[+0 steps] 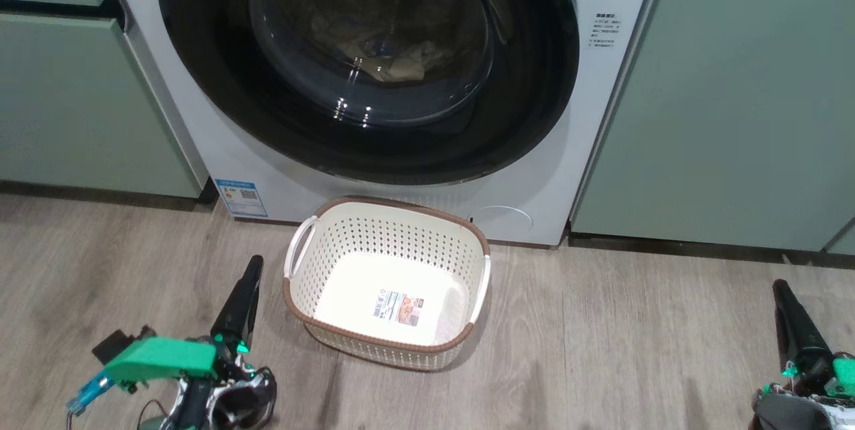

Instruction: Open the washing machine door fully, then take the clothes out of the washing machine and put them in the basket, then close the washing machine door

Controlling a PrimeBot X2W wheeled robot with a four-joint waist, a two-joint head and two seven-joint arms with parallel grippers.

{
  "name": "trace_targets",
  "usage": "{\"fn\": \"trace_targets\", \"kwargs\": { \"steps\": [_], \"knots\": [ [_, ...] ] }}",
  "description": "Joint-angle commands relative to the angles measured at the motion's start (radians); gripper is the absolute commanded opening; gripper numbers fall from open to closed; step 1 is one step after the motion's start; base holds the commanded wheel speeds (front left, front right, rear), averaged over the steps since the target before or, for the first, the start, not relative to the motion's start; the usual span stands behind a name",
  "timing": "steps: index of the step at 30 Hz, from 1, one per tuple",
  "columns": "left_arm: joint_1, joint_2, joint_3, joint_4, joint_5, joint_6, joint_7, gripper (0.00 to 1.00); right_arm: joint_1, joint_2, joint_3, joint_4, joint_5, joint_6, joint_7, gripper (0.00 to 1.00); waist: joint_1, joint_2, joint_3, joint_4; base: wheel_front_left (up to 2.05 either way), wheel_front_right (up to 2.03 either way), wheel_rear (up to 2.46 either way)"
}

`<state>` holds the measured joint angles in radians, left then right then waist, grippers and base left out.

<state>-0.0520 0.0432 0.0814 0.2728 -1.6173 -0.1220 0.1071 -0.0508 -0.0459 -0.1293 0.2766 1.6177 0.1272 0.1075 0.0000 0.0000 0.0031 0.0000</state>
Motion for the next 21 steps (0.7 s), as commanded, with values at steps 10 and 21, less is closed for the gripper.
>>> {"fn": "trace_targets", "kwargs": {
  "steps": [10, 21],
  "knots": [
    [-0.056, 0.007, 0.032, -0.028, 0.008, -0.009, 0.006, 0.00, -0.057, -0.004, 0.016, -0.032, -0.009, 0.003, 0.005, 0.00, 0.0000, 0.0000, 0.000, 0.000, 0.00, 0.00, 0.00],
    [0.017, -0.004, -0.006, 0.034, 0.003, 0.002, -0.008, 1.00, 0.016, 0.006, 0.005, 0.036, -0.004, 0.000, -0.007, 1.00, 0.0000, 0.0000, 0.000, 0.000, 0.00, 0.00, 0.00]
  ]
}}
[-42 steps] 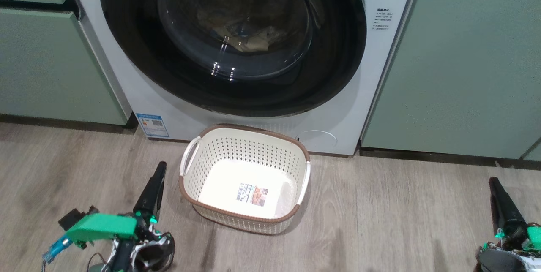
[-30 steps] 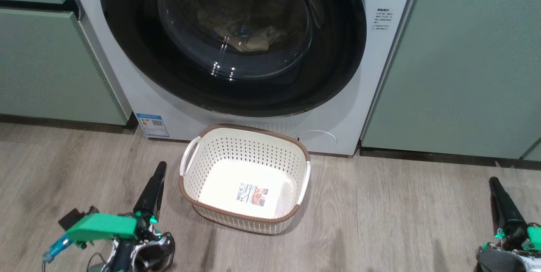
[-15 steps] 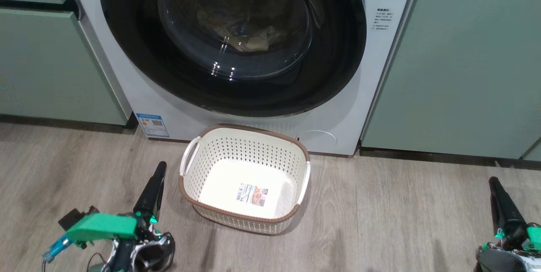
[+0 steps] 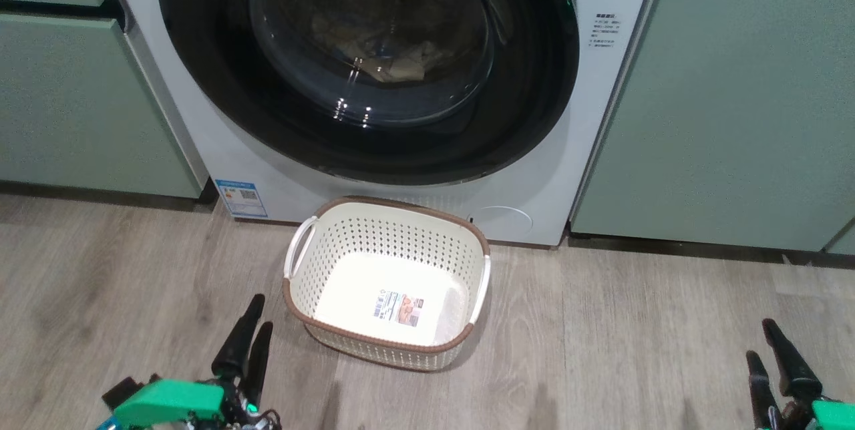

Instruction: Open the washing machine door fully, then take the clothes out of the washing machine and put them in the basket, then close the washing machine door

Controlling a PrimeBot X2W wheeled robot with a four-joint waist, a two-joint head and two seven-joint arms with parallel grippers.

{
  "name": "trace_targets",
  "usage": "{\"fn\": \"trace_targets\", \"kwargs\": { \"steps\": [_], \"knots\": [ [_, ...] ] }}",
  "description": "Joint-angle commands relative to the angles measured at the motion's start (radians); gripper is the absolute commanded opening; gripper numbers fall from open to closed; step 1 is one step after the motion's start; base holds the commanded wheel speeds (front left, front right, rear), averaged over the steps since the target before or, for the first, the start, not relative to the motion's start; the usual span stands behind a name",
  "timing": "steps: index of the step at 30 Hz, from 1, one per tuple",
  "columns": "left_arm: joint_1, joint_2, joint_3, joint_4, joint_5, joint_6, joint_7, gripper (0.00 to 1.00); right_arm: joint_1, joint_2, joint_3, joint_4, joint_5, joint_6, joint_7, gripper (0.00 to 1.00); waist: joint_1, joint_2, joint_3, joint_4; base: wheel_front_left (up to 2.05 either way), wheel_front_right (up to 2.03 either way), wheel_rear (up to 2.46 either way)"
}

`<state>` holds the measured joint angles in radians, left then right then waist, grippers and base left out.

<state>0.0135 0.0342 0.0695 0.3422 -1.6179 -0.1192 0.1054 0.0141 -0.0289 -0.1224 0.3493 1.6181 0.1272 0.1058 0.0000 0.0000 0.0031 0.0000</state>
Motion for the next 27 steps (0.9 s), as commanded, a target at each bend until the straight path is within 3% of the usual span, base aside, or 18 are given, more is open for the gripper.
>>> {"fn": "trace_targets", "kwargs": {
  "steps": [1, 27],
  "knots": [
    [-0.050, 0.006, 0.005, -0.037, 0.005, -0.001, -0.008, 1.00, -0.050, -0.011, -0.001, -0.039, -0.006, 0.000, -0.008, 1.00, 0.0000, 0.0000, 0.000, 0.000, 0.00, 0.00, 0.00],
    [-0.078, 0.018, -0.022, -0.079, 0.049, -0.003, -0.073, 1.00, -0.075, -0.032, 0.034, -0.070, -0.064, 0.001, -0.074, 1.00, 0.0000, 0.0000, 0.000, -0.001, 0.00, 0.00, 0.00]
  ]
}}
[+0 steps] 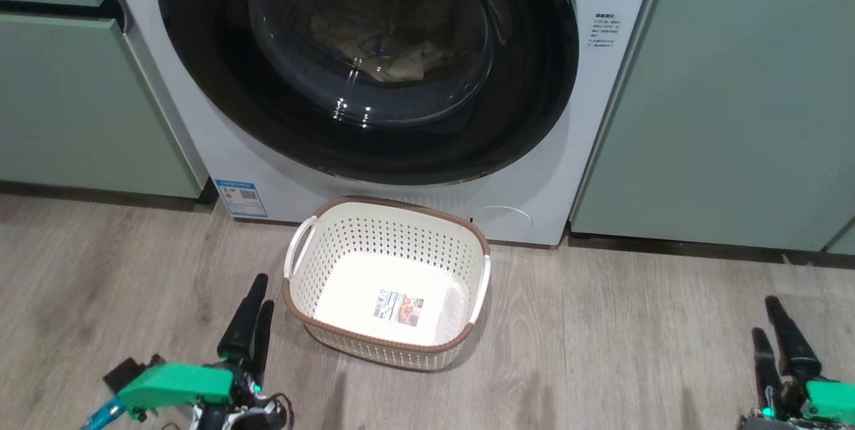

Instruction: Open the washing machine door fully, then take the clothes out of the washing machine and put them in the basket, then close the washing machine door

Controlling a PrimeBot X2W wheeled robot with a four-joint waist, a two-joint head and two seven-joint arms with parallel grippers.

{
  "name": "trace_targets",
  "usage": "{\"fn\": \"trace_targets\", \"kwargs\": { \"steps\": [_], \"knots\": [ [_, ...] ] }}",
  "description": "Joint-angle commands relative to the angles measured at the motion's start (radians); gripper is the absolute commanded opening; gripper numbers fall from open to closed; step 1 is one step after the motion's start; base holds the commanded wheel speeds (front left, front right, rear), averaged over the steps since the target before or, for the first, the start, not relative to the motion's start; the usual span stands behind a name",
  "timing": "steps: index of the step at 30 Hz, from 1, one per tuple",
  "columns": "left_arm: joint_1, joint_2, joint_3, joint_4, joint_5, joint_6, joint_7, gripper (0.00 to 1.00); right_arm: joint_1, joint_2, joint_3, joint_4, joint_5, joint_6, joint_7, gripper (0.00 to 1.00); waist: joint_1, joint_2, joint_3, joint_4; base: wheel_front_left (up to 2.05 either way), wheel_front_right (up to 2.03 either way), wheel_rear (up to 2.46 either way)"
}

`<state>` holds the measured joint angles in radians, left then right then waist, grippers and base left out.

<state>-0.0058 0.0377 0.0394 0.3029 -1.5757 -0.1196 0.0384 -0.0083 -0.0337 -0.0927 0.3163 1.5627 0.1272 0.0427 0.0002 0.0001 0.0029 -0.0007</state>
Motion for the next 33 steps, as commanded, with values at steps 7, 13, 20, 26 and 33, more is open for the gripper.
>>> {"fn": "trace_targets", "kwargs": {
  "steps": [7, 13, 20, 26, 33],
  "knots": [
    [-0.081, 0.041, -0.015, -0.063, 0.251, 0.003, -0.070, 1.00, -0.076, -0.065, 0.048, -0.036, -0.179, 0.001, -0.073, 1.00, -0.0002, -0.0001, -0.002, -0.002, 0.00, 0.00, 0.00],
    [-0.085, 0.041, -0.018, -0.085, 0.401, 0.019, -0.087, 1.00, -0.086, -0.075, 0.058, -0.038, -0.320, 0.001, -0.091, 1.00, -0.0002, -0.0001, -0.002, -0.003, 0.00, 0.00, 0.00],
    [-0.086, 0.041, -0.021, -0.103, 0.543, 0.030, -0.105, 1.00, -0.092, -0.077, 0.071, -0.040, -0.446, 0.002, -0.109, 1.00, -0.0002, -0.0001, -0.003, -0.004, 0.00, 0.00, 0.00],
    [-0.086, 0.045, -0.029, -0.112, 0.670, 0.037, -0.123, 1.00, -0.094, -0.081, 0.082, -0.044, -0.583, 0.002, -0.127, 1.00, -0.0002, -0.0001, -0.006, -0.005, 0.00, 0.00, 0.00],
    [-0.089, 0.051, -0.043, -0.125, 0.818, 0.051, -0.146, 1.00, -0.097, -0.089, 0.099, -0.041, -0.751, 0.002, -0.150, 1.00, -0.0002, -0.0001, -0.008, -0.006, 0.00, 0.00, 0.00]
  ]
}}
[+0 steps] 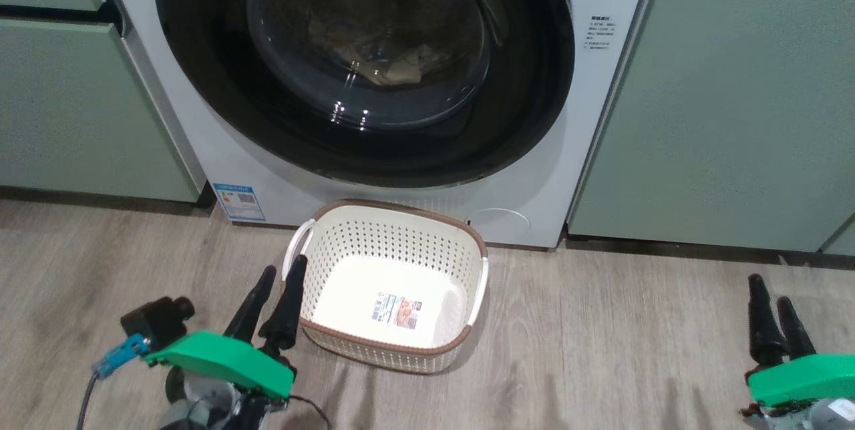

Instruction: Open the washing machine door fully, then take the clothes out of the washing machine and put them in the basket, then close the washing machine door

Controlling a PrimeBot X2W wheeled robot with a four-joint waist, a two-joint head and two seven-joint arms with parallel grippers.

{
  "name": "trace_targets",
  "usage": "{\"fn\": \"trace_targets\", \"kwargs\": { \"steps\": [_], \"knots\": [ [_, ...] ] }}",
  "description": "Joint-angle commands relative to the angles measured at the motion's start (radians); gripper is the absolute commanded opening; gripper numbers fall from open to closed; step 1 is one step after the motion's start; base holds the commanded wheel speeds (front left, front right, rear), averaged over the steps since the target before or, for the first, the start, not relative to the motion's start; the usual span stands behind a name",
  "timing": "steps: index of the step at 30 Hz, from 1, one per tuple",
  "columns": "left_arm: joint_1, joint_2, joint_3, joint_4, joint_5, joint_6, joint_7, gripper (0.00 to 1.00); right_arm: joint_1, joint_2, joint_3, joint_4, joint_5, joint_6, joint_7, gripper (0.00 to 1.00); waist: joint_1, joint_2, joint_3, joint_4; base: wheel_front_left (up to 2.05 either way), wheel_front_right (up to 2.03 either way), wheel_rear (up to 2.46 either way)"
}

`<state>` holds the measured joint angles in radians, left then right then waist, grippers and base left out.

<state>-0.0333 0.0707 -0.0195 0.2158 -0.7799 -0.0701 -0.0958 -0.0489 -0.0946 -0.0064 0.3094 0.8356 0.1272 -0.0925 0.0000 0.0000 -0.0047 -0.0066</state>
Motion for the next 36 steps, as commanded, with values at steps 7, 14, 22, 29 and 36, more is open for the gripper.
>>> {"fn": "trace_targets", "kwargs": {
  "steps": [7, 14, 22, 29, 36],
  "knots": [
    [-0.067, 0.022, 0.003, -0.041, 0.134, 0.014, -0.033, 1.00, -0.061, -0.033, 0.028, -0.027, -0.154, 0.002, -0.036, 1.00, 0.0000, 0.0000, -0.001, 0.000, 0.00, 0.00, 0.00],
    [-0.075, 0.027, -0.008, -0.041, 0.235, 0.027, -0.053, 1.00, -0.062, -0.032, 0.035, -0.020, -0.245, 0.002, -0.056, 1.00, 0.0000, 0.0000, -0.003, 0.000, 0.00, 0.00, 0.00],
    [-0.080, 0.032, -0.018, -0.041, 0.333, 0.033, -0.077, 1.00, -0.066, -0.036, 0.052, -0.010, -0.336, 0.003, -0.080, 1.00, 0.0000, 0.0000, -0.004, -0.002, 0.00, 0.00, 0.00],
    [-0.086, 0.035, -0.025, -0.037, 0.415, 0.040, -0.098, 1.00, -0.071, -0.042, 0.068, -0.004, -0.408, 0.003, -0.101, 1.00, 0.0000, 0.0000, -0.004, -0.004, 0.00, 0.00, 0.00],
    [-0.091, 0.035, -0.031, -0.027, 0.471, 0.036, -0.115, 1.00, -0.075, -0.043, 0.075, -0.003, -0.466, 0.003, -0.118, 1.00, 0.0000, 0.0000, -0.006, -0.006, 0.00, 0.00, 0.00]
  ]
}}
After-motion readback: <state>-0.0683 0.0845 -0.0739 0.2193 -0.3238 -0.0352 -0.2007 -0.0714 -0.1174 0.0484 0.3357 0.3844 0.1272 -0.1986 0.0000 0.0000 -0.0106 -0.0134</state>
